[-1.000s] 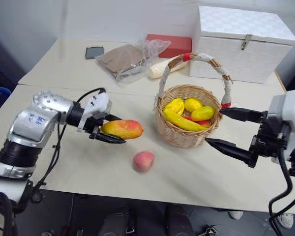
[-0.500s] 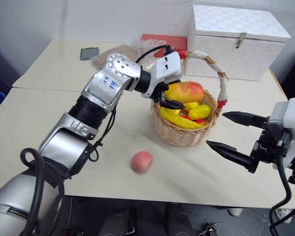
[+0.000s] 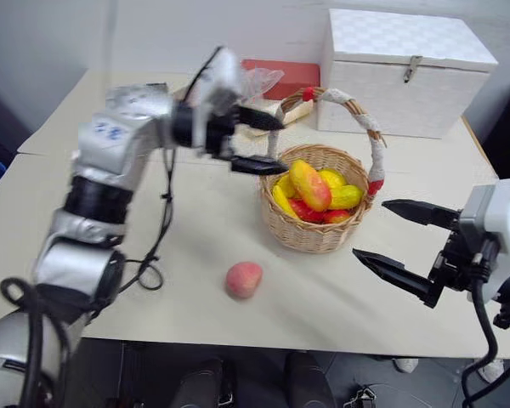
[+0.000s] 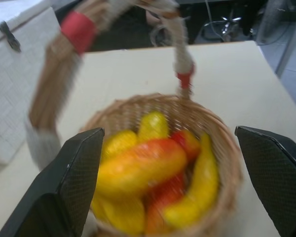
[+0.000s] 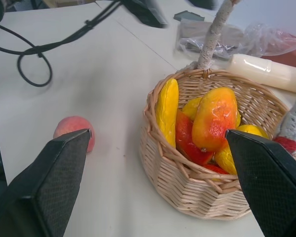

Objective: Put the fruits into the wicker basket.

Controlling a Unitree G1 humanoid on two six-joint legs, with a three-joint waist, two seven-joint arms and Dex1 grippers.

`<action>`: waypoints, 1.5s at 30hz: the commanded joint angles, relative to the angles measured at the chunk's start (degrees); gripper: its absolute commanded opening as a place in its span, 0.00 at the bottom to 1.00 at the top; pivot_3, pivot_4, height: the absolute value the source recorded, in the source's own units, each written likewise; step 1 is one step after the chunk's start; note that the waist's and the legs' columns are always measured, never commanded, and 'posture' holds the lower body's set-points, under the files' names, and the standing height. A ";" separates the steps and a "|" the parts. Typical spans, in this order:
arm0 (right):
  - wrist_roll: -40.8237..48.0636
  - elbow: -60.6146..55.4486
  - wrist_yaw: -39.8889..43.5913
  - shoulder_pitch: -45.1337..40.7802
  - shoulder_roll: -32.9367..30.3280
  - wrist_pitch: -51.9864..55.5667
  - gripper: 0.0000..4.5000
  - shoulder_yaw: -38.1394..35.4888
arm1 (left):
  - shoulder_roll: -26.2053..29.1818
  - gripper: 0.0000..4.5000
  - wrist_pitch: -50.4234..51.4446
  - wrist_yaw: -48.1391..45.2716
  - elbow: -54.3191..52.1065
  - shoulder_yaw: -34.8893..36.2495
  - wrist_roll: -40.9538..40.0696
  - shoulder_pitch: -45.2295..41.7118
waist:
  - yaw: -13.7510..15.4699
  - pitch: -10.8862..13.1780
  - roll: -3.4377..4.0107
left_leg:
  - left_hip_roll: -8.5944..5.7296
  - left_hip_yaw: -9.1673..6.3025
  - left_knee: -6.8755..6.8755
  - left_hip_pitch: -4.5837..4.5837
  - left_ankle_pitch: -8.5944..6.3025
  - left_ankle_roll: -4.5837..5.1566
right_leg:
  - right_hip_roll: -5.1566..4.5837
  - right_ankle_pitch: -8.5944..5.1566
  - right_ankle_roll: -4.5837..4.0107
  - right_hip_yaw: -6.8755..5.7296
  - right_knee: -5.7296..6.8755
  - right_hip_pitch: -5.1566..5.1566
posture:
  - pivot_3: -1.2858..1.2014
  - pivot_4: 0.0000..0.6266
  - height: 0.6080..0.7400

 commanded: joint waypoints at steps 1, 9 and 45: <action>-0.04 0.98 2.26 -0.04 -1.13 -1.07 1.00 -0.56 | 11.37 0.99 -0.11 -9.58 -13.18 1.96 -4.03 8.99 | -0.31 -0.01 0.01 | -0.01 0.00 0.01 0.00 0.00 0.00 | 0.00 0.00 0.00 0.01 0.01 0.01 | 0.52 0.24 1.00; -0.58 2.19 8.03 1.89 -2.43 -0.66 1.00 0.03 | 22.65 0.99 -12.95 -14.81 -21.21 -1.26 -0.47 26.57 | 1.16 -0.01 0.01 | -0.11 -0.14 0.05 0.14 -0.18 0.31 | -0.10 -0.01 -0.02 -0.08 -0.19 0.31 | 0.52 0.24 1.00; 8.55 -2.94 -1.58 0.98 -3.80 3.40 1.00 -1.65 | 4.93 0.56 -11.77 -11.85 -10.51 -7.89 1.57 16.38 | 1.35 -0.01 0.01 | -0.18 -0.60 0.08 0.22 -0.34 0.60 | -0.23 0.02 0.03 -0.08 -0.43 0.75 | 0.52 0.24 1.00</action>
